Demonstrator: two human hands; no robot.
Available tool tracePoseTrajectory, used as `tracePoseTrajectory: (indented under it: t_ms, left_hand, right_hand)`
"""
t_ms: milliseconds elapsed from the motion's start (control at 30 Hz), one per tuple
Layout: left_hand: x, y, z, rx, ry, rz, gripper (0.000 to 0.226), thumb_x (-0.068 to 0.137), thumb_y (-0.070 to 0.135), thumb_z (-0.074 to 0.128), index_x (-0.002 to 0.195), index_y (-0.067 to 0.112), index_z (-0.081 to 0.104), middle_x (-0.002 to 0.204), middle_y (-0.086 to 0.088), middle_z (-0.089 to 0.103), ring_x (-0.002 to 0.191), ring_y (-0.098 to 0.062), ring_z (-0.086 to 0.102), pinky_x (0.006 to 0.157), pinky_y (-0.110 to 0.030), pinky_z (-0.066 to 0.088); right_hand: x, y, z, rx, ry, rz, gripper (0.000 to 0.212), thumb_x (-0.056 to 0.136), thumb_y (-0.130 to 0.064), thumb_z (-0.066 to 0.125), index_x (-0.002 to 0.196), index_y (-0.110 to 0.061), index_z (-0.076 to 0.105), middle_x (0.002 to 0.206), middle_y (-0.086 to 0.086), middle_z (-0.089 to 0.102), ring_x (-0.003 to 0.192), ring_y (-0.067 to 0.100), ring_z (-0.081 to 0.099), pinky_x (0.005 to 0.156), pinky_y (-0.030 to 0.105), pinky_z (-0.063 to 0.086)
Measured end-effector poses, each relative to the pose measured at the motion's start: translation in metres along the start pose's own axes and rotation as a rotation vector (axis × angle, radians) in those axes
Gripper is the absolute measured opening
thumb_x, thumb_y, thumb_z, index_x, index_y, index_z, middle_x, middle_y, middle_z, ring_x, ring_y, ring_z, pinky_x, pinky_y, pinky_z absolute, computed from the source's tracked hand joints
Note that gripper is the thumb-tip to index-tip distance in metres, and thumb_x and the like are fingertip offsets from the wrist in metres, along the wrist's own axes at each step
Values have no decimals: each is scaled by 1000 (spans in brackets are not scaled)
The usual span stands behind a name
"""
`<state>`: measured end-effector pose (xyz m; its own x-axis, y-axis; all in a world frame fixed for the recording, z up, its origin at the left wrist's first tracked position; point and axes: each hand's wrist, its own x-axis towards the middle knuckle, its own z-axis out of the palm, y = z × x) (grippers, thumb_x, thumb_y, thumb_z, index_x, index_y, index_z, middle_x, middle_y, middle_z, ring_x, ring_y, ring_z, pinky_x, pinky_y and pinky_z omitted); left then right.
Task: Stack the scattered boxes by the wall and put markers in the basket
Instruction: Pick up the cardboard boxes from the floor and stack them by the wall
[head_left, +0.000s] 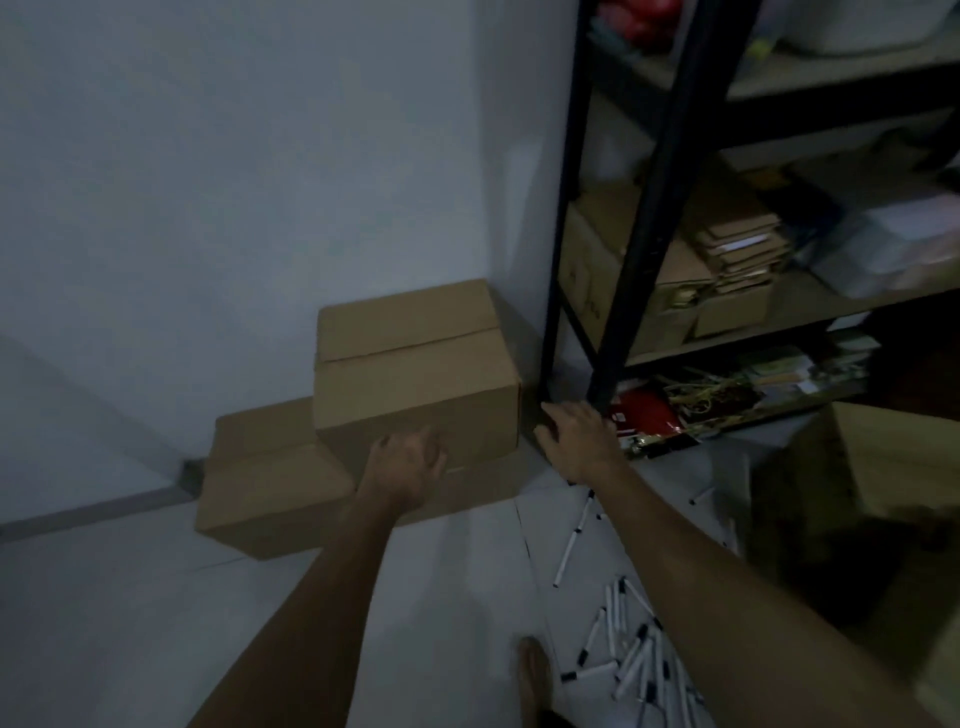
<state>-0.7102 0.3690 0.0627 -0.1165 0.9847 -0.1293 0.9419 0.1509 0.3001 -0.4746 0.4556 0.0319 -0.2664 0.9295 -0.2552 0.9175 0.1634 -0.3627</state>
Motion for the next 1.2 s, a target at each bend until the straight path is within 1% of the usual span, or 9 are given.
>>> tracePoseTrajectory:
  t_ms: [133,267,400,667,767,867,1000,1067,1200]
  left_hand:
    - [-59,65,-33,46,-148,49,38,101,37,39,135,25,53,129,-9,62,117,-31,57,100,-37,37]
    - [-102,139,-41,89,-229,173,39,103,36,35,133,20,54,128,-10,61,111,-31,59,94,-36,41]
    - [-134,213,-29,58,-231,254,42,102,36,37,139,20,50,142,-6,52,126,-28,50,104,-36,38]
    - [-250,353,48,-46,-292,271,42,100,35,46,141,25,47,137,-7,53,128,-24,47,110,-36,32]
    - [-309,408,82,-41,-305,267,42,100,34,47,140,24,48,136,-8,55,127,-24,49,106,-33,34]
    - [-362,463,109,-20,-364,268,43,99,35,48,140,23,49,137,-8,55,126,-26,50,106,-34,38]
    - [-411,521,136,-20,-405,296,45,99,36,49,141,21,48,141,-5,53,129,-24,49,106,-33,38]
    - [-433,547,150,-29,-422,320,46,99,36,49,142,21,47,144,-5,51,131,-23,47,107,-32,38]
    - [-471,580,176,-26,-423,349,45,98,34,50,142,21,48,144,-4,51,133,-21,45,108,-28,33]
  right_hand:
    - [-97,28,-35,46,-116,113,56,100,-46,38,152,-29,30,155,8,34,142,30,28,114,47,27]
    - [-179,69,-67,52,-171,235,60,100,-49,36,155,-26,24,157,8,30,145,29,24,115,46,24]
    - [-243,127,-86,91,-163,328,62,101,-50,35,156,-28,17,160,7,24,148,32,18,118,48,20]
    - [-398,269,-85,181,-112,434,58,99,-52,38,151,-28,31,153,13,36,141,34,33,114,48,28]
    - [-469,324,-83,142,-100,422,58,99,-50,39,152,-26,30,150,10,42,138,31,37,113,45,32]
    - [-537,376,-85,195,-123,459,59,101,-45,41,153,-21,26,154,9,36,140,31,34,113,44,32]
    - [-609,430,-87,227,-121,562,62,101,-45,42,154,-21,24,155,12,32,143,33,30,115,48,26]
    - [-640,456,-83,194,-90,570,61,100,-46,43,154,-21,26,152,13,38,141,32,34,114,43,31]
    - [-686,494,-72,289,-79,627,59,99,-42,45,152,-20,30,149,14,41,136,34,40,111,45,36]
